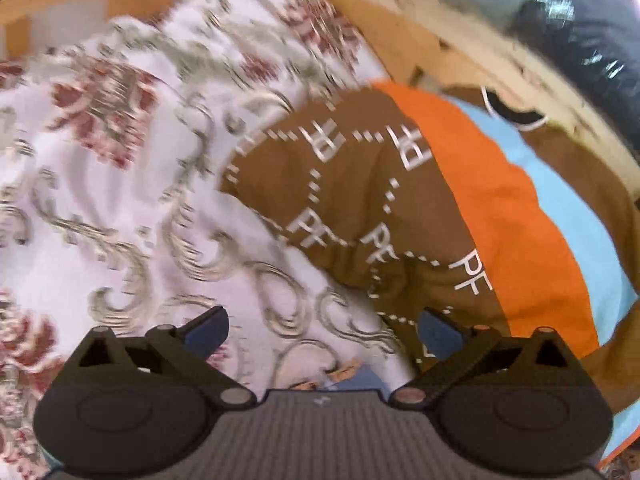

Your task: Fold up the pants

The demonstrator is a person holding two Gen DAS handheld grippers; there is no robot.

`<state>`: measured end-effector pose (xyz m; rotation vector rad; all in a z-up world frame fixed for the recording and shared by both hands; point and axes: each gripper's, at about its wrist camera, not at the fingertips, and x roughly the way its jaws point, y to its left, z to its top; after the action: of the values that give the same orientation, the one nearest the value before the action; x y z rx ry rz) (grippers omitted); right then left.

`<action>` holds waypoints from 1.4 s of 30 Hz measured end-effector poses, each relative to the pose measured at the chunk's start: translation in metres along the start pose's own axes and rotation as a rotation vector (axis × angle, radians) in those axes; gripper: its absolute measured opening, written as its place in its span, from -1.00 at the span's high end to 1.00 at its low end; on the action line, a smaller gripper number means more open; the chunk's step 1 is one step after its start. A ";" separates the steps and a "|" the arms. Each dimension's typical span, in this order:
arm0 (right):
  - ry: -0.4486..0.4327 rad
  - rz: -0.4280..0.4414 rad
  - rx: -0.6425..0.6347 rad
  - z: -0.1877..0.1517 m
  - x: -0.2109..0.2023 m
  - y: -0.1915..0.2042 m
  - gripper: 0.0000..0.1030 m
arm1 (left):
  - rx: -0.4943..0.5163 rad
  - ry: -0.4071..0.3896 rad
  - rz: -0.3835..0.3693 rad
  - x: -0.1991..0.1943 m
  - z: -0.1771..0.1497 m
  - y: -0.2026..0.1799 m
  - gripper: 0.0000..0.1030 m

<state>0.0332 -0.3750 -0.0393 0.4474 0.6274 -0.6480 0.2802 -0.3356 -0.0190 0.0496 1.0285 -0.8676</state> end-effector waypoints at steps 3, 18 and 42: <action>-0.005 0.035 -0.027 -0.002 -0.004 0.007 -0.99 | 0.007 -0.078 0.044 -0.036 -0.010 0.012 -1.00; -0.020 0.249 -0.562 -0.042 -0.014 0.096 -0.99 | -0.054 -0.064 0.350 -0.198 -0.164 0.153 -1.00; -0.113 0.906 -1.418 0.001 0.093 0.262 -0.99 | 0.055 0.120 0.471 -0.191 -0.197 0.162 -1.00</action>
<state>0.2685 -0.2269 -0.0501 -0.6357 0.5567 0.6784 0.1996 -0.0277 -0.0369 0.3797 1.0471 -0.4660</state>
